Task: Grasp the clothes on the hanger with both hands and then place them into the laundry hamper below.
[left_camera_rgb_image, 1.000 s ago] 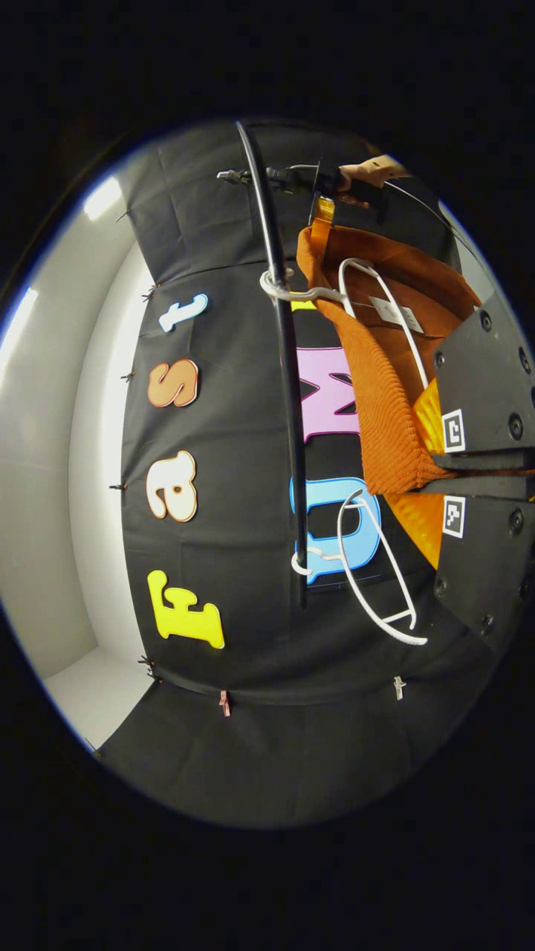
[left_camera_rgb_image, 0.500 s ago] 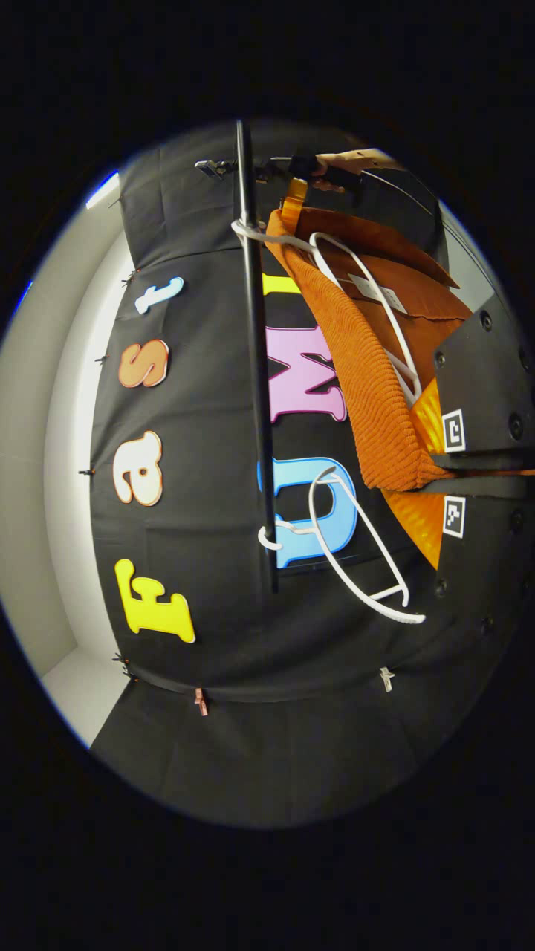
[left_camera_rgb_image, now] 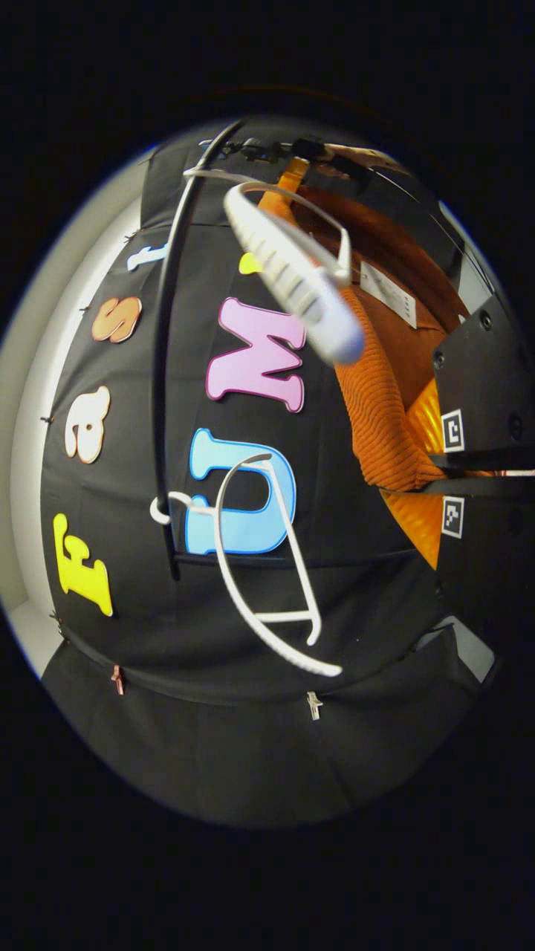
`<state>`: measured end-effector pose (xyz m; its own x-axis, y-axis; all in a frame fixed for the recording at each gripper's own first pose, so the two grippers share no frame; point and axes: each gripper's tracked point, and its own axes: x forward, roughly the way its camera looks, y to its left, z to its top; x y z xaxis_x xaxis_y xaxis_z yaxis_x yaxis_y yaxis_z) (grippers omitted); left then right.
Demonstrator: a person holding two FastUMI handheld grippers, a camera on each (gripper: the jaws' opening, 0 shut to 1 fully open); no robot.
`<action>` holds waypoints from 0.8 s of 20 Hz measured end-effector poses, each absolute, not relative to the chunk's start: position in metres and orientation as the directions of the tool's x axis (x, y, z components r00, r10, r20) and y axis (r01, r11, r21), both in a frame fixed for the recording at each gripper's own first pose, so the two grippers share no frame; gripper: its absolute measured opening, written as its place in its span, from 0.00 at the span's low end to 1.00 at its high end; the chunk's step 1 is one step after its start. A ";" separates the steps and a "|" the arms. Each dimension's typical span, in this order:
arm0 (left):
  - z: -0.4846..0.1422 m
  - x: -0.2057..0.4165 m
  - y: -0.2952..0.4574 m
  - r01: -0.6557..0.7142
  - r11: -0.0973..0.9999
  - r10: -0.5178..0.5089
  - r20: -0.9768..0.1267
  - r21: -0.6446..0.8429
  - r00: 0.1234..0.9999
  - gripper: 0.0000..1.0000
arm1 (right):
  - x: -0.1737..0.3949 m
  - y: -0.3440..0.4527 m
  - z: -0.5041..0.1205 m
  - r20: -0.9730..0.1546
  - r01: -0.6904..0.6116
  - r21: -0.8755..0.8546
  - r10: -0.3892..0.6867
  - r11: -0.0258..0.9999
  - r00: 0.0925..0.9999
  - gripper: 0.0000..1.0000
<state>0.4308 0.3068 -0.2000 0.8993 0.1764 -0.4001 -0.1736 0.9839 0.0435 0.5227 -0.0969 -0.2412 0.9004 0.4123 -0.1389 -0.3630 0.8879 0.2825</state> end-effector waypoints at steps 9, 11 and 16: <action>-0.243 0.412 0.242 -0.068 0.997 0.075 -0.450 0.031 0.890 0.07 | 0.471 -0.165 -0.323 -0.356 -0.106 0.218 0.180 0.970 0.917 0.22; -0.255 0.400 0.232 -0.053 0.997 0.076 -0.469 0.062 0.880 0.07 | 0.452 -0.170 -0.341 -0.410 -0.075 0.193 0.150 0.978 0.900 0.22; -0.278 0.375 0.207 -0.038 0.999 0.044 -0.513 0.022 0.857 0.07 | 0.409 -0.167 -0.371 -0.503 -0.036 0.214 0.142 0.976 0.852 0.17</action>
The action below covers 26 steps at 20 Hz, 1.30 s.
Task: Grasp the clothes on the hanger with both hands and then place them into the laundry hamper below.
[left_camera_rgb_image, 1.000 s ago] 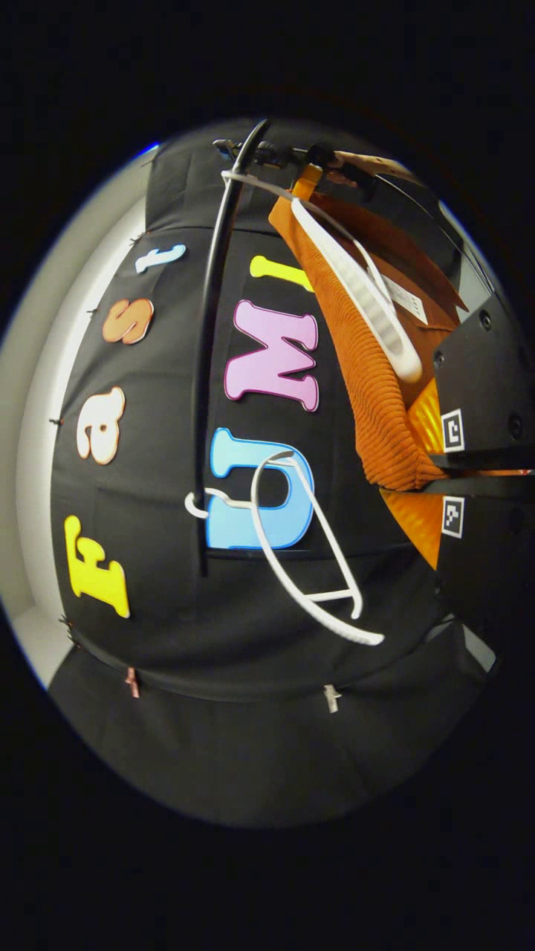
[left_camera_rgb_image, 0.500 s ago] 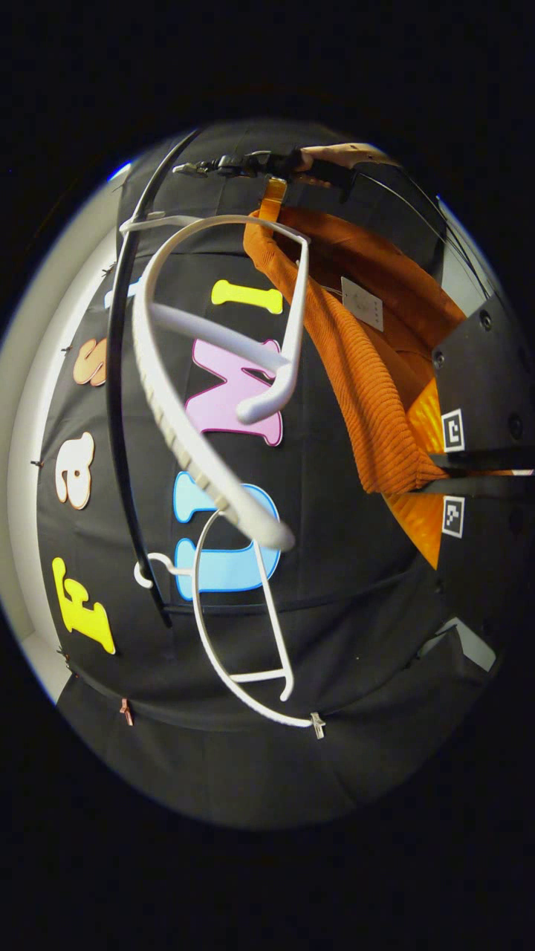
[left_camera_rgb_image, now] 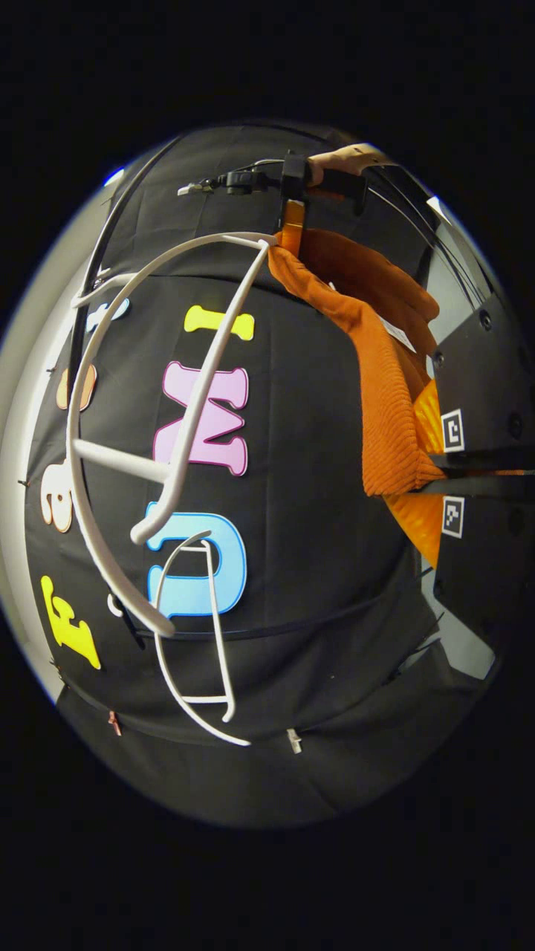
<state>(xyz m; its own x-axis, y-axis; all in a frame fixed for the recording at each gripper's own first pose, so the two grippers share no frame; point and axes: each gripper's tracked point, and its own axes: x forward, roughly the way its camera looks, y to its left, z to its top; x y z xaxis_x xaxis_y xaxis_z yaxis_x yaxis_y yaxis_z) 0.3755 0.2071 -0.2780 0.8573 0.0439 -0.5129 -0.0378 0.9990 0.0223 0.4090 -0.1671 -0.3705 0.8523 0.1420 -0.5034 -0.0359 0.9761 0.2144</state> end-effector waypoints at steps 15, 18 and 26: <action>-0.306 0.360 0.133 0.044 0.998 -0.060 -0.552 -0.041 0.832 0.07 | 0.315 -0.031 -0.409 -0.619 -0.211 0.378 0.416 0.901 0.667 0.18; -0.321 0.357 0.117 0.073 0.997 -0.082 -0.582 -0.039 0.809 0.07 | 0.296 -0.008 -0.424 -0.652 -0.261 0.366 0.446 0.893 0.613 0.22; -0.376 0.352 0.100 0.076 0.997 -0.075 -0.679 -0.029 0.730 0.11 | 0.267 0.001 -0.471 -0.770 -0.298 0.295 0.410 0.908 0.488 0.22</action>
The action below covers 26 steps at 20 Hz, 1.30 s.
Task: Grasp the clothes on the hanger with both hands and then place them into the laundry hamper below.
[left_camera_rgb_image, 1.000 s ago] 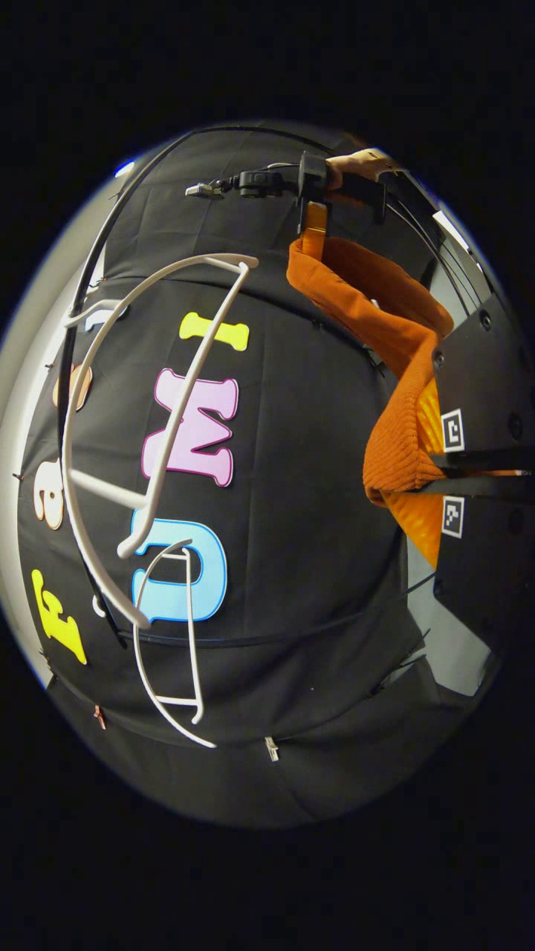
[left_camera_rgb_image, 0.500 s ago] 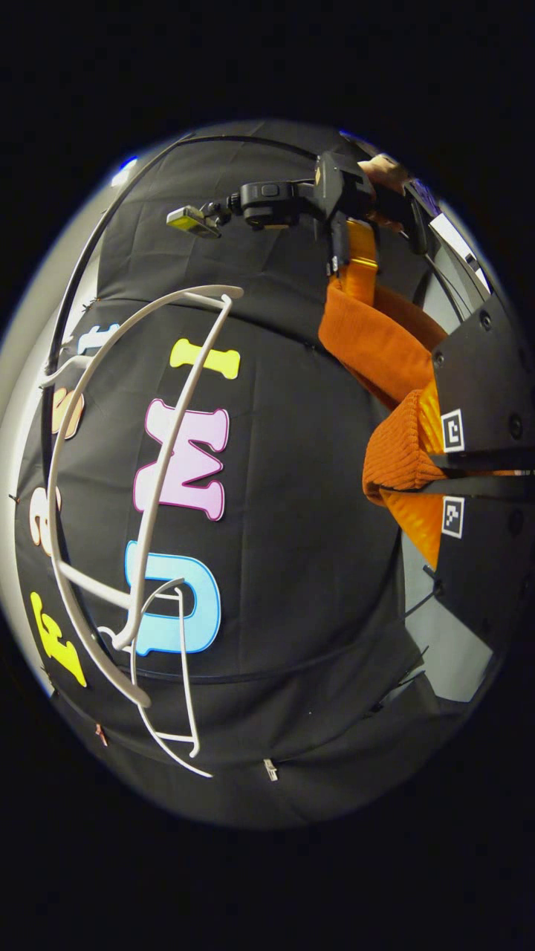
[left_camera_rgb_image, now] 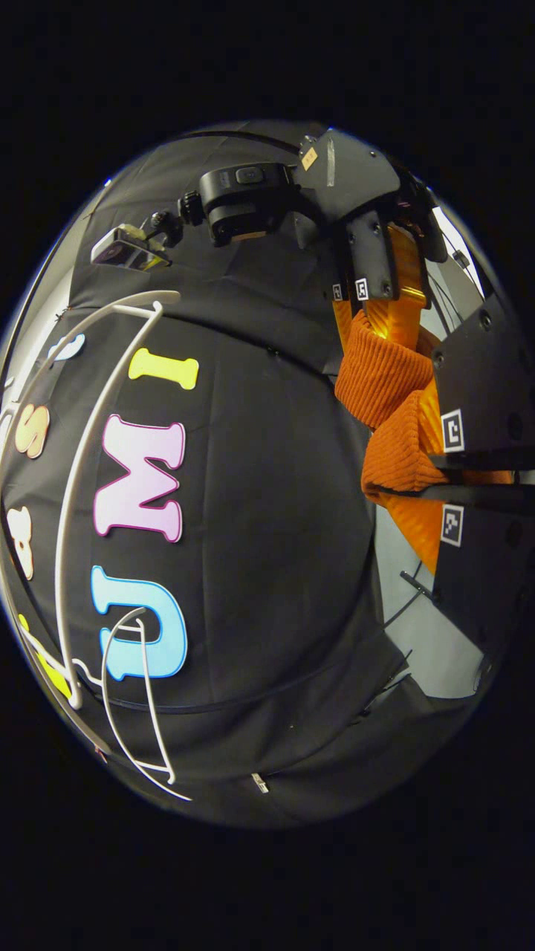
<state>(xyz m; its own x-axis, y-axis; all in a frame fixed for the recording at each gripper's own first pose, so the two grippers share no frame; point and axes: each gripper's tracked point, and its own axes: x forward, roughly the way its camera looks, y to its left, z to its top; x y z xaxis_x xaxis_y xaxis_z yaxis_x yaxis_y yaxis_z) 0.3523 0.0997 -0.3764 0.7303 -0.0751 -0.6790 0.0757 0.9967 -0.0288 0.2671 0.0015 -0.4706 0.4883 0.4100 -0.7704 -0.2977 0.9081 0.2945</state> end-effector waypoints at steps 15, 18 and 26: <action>-0.434 0.296 0.122 0.112 0.991 0.000 -0.829 0.076 0.560 0.94 | 0.254 -0.038 -0.481 -0.834 -0.300 0.207 0.328 0.931 0.443 0.99; -0.415 0.302 0.128 0.061 0.997 0.001 -0.803 0.046 0.596 0.97 | 0.250 -0.039 -0.478 -0.834 -0.293 0.211 0.328 0.933 0.444 1.00; -0.364 0.295 0.118 0.066 0.998 -0.045 -0.723 0.001 0.689 0.96 | 0.234 -0.038 -0.458 -0.818 -0.277 0.202 0.317 0.939 0.481 0.99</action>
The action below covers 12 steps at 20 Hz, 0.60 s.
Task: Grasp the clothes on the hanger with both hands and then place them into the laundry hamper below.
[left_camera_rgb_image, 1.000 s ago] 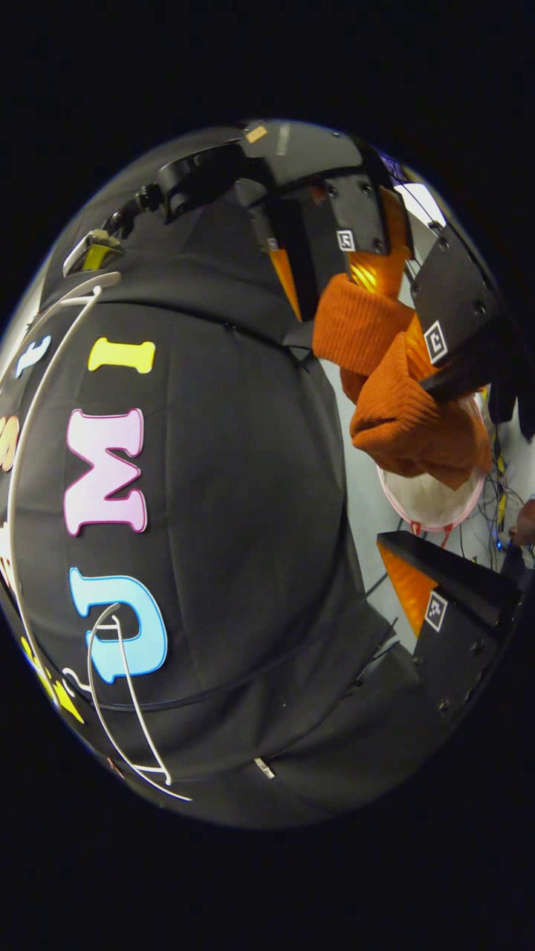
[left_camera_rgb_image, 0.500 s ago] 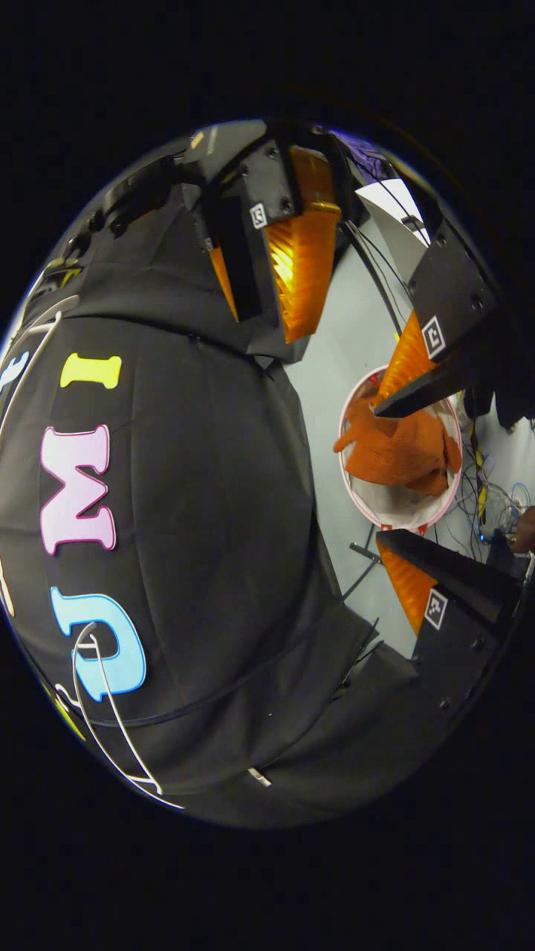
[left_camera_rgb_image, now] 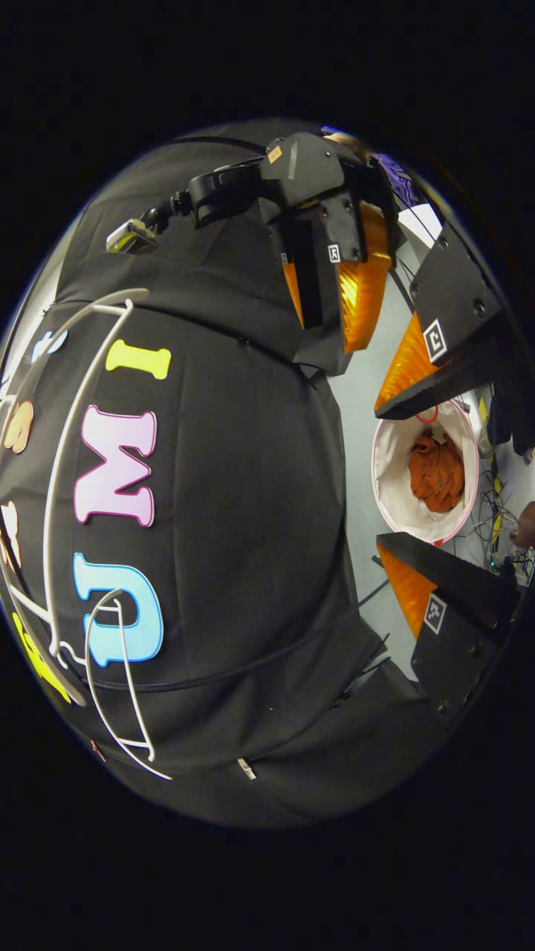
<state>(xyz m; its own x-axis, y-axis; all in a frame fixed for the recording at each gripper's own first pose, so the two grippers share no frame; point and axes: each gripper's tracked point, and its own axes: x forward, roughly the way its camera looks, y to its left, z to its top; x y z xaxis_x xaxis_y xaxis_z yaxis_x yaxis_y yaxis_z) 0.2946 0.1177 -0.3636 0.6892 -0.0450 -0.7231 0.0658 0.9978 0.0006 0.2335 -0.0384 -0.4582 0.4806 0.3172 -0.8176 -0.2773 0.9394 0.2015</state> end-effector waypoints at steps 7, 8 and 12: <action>-0.309 0.252 0.103 0.084 0.996 -0.083 -0.627 -0.027 0.775 0.96 | 0.200 -0.035 -0.411 -0.780 -0.230 0.151 0.259 0.961 0.570 0.99; -0.302 0.242 0.100 0.102 0.994 -0.104 -0.618 -0.040 0.779 0.96 | 0.192 -0.032 -0.405 -0.778 -0.219 0.144 0.247 0.965 0.578 0.99; -0.278 0.197 0.098 0.156 0.987 -0.143 -0.595 -0.030 0.791 0.96 | 0.144 -0.012 -0.381 -0.770 -0.185 0.131 0.217 0.974 0.600 0.99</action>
